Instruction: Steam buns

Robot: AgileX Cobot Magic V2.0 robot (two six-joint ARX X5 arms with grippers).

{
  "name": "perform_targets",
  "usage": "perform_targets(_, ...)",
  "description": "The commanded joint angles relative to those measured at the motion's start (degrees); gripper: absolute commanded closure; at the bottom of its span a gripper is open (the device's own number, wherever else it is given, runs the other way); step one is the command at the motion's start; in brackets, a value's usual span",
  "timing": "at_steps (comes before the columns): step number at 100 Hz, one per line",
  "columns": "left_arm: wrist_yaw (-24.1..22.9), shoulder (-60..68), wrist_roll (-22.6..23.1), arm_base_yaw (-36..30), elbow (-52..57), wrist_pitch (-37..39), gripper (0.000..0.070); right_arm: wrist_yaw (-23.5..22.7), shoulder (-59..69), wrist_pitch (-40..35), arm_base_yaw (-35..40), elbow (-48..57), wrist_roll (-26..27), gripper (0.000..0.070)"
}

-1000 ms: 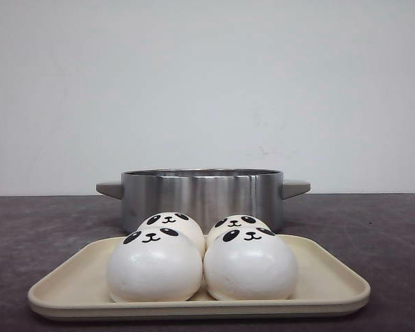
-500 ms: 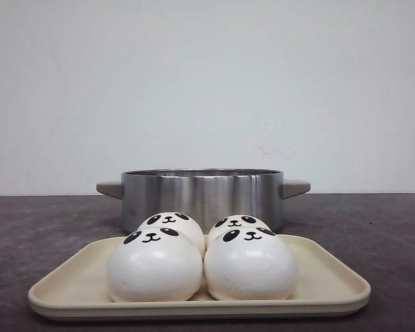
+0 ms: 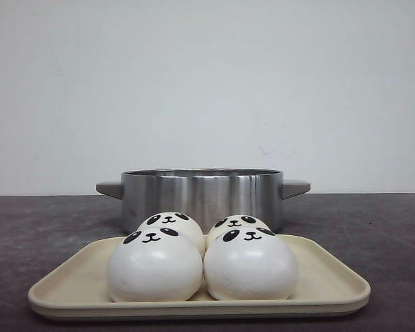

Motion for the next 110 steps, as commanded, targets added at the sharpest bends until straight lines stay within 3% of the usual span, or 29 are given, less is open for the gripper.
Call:
perform_targets(1, 0.39, 6.21, 3.34, 0.02, 7.85, -2.03, 0.0696, -0.11, 3.17, -0.04, 0.17, 4.35, -3.45, 0.0694)
perform_targets(18, 2.58, 19.39, 3.45, -0.02, 23.19, -4.98, 0.0696, -0.42, 13.55, 0.72, 0.17, 15.17, -6.86, 0.0694)
perform_targets(35, 5.86, 26.62, 3.45, -1.11, 31.39, -4.96, 0.0693, -5.88, 21.68, -0.66, 0.17, 23.30, -7.63, 0.0694)
perform_targets(39, 6.64, 27.47, 3.45, -1.33, 31.89, -4.94, 0.0643, -8.13, 22.77, -0.96, 0.17, 24.33, -7.61, 0.0692)
perform_targets(42, 7.02, 27.89, 3.43, -1.49, 31.95, -4.83, 0.0566, -10.34, 23.43, -0.92, 0.17, 24.81, -7.56, 0.0677)
perform_targets(46, 7.13, 28.35, 3.43, -1.75, 31.95, -5.01, 0.0420, -12.63, 24.02, -0.90, 0.17, 25.20, -7.52, 0.0564)
perform_targets(51, 7.15, 28.72, 3.34, -2.05, 31.95, -5.57, 0.0233, -14.16, 24.55, -0.85, 0.17, 25.38, -6.95, 0.0304)
perform_targets(56, 7.15, 28.81, 3.34, -2.54, 31.95, -6.36, 0.0141, -15.47, 24.96, -0.74, 0.22, 25.38, -5.95, 0.0102)
perform_targets(59, 7.15, 28.81, 3.37, -2.86, 31.95, -6.78, 0.0143, -16.44, 25.24, -0.68, 0.46, 25.38, -5.62, 0.0065)
perform_targets(66, 7.10, 28.74, 3.43, -3.58, 31.95, -7.58, 0.0143, -17.84, 25.92, -0.28, 1.44, 25.38, -5.57, 0.0065)
perform_targets(73, 7.10, 28.70, 3.43, -4.00, 31.95, -8.00, 0.0143, -17.81, 26.97, 0.52, 2.64, 25.38, -5.01, 0.0060)
perform_targets(79, 7.10, 28.70, 3.43, -4.44, 31.95, -8.13, 0.0143, -17.27, 28.30, 1.40, 3.89, 25.51, -4.98, 0.0000)
perform_targets(90, 7.08, 28.72, 3.43, -5.84, 31.95, -8.22, 0.0143, -15.54, 32.37, 1.29, 7.54, 27.39, -5.03, 0.0000)
perform_targets(97, 7.06, 28.72, 3.43, -6.93, 31.95, -8.26, 0.0144, -12.09, 35.78, -0.39, 11.39, 29.90, -5.03, 0.0000)
perform_targets(110, 7.06, 28.72, 3.41, -9.33, 31.95, -8.31, 0.0145, -0.94, 43.93, -9.07, 20.59, 37.03, -4.39, 0.0000)
